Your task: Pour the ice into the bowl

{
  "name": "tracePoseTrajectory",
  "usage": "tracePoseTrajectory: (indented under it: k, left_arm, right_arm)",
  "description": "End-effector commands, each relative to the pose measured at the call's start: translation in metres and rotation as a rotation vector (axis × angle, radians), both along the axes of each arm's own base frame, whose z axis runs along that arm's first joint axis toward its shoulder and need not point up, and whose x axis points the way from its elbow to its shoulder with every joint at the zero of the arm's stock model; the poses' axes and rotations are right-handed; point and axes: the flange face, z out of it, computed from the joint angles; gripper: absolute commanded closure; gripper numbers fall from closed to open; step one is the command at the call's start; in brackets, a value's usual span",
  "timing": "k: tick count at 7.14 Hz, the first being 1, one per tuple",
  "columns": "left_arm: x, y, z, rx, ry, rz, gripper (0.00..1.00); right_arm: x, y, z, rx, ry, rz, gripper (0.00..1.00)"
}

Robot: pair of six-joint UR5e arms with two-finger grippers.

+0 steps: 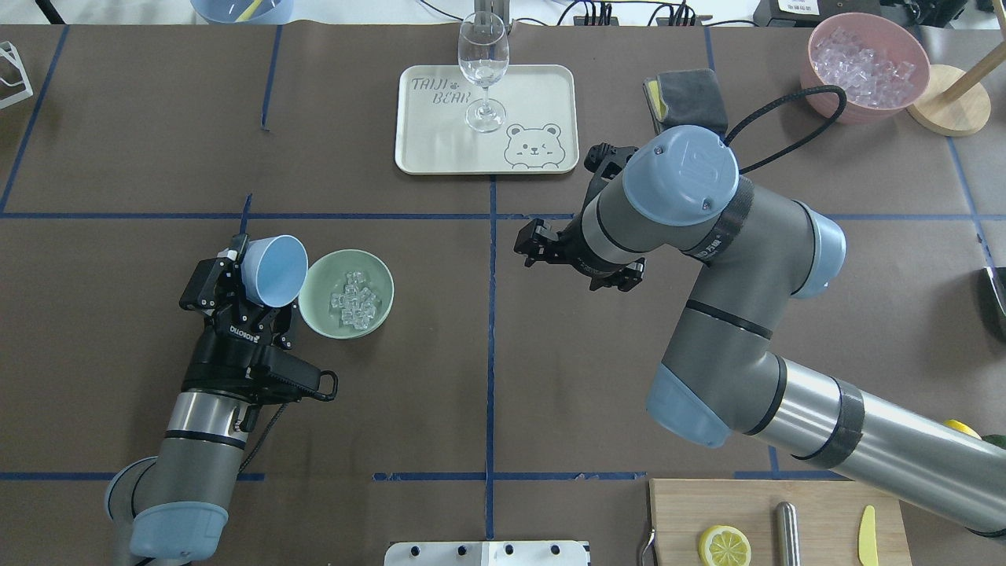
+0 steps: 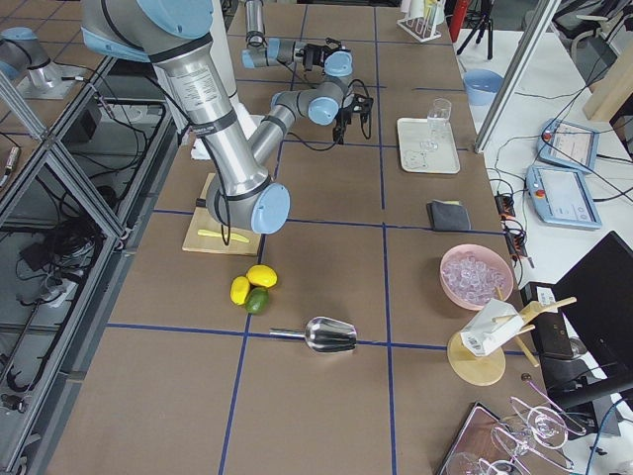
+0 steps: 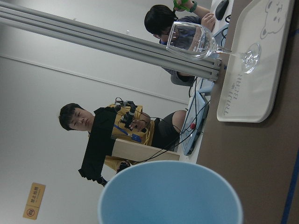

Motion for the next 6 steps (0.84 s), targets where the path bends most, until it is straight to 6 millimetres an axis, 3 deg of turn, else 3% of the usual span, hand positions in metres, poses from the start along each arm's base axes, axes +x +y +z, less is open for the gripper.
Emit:
tracePoseTrajectory:
  k: [1,3,6]
  left_arm:
    - [0.002,0.009,-0.003,-0.021,0.271,0.047,1.00]
    - [0.008,0.020,-0.003,-0.060,0.511,0.089,1.00]
    - [0.020,0.023,-0.028,-0.112,0.861,0.128,1.00]
  right_arm:
    - [0.000,0.001,-0.002,-0.002,-0.004,0.000,0.00]
    - [0.001,0.002,-0.002,0.000,-0.005,0.001,0.00]
    - [0.001,0.002,-0.003,0.000,-0.007,0.000,0.00]
